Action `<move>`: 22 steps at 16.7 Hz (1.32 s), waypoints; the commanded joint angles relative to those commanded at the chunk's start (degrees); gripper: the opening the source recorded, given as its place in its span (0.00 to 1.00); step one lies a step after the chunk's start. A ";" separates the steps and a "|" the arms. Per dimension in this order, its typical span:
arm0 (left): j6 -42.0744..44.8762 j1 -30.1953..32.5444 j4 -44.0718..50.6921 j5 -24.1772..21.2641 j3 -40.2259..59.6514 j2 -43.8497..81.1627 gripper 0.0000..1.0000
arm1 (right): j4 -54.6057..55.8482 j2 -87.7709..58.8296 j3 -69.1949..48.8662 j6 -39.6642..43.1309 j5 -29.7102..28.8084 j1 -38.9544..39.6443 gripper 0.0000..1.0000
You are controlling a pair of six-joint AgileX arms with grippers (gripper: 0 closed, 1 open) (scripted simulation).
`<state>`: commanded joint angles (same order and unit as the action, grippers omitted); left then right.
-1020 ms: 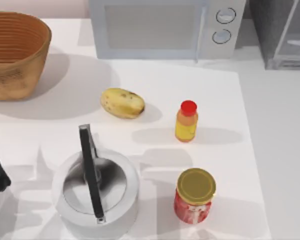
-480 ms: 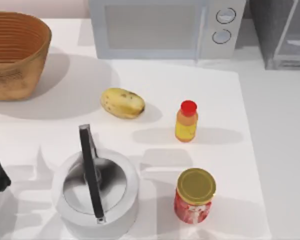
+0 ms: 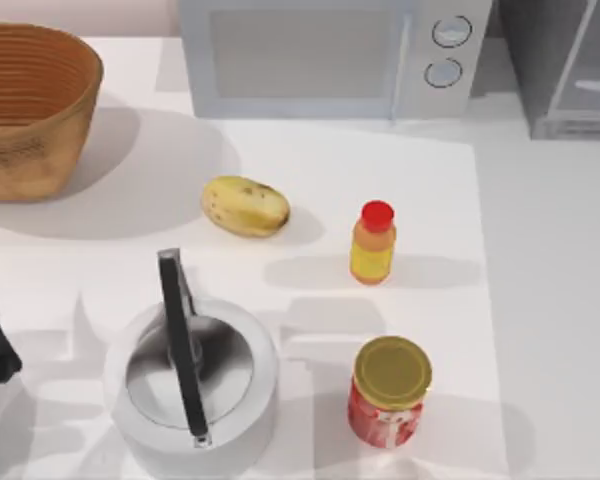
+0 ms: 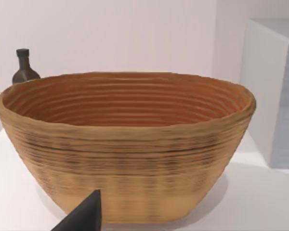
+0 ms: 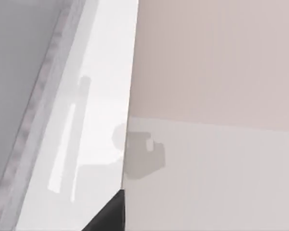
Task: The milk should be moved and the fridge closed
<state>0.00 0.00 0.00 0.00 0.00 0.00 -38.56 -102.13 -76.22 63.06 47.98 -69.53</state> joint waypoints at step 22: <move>0.00 0.00 0.00 0.00 0.00 0.00 1.00 | 28.99 2.42 9.81 -43.23 -23.20 35.20 1.00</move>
<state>0.00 0.00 0.00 0.00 0.00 0.00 -9.57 -99.71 -66.41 19.83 24.78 -34.32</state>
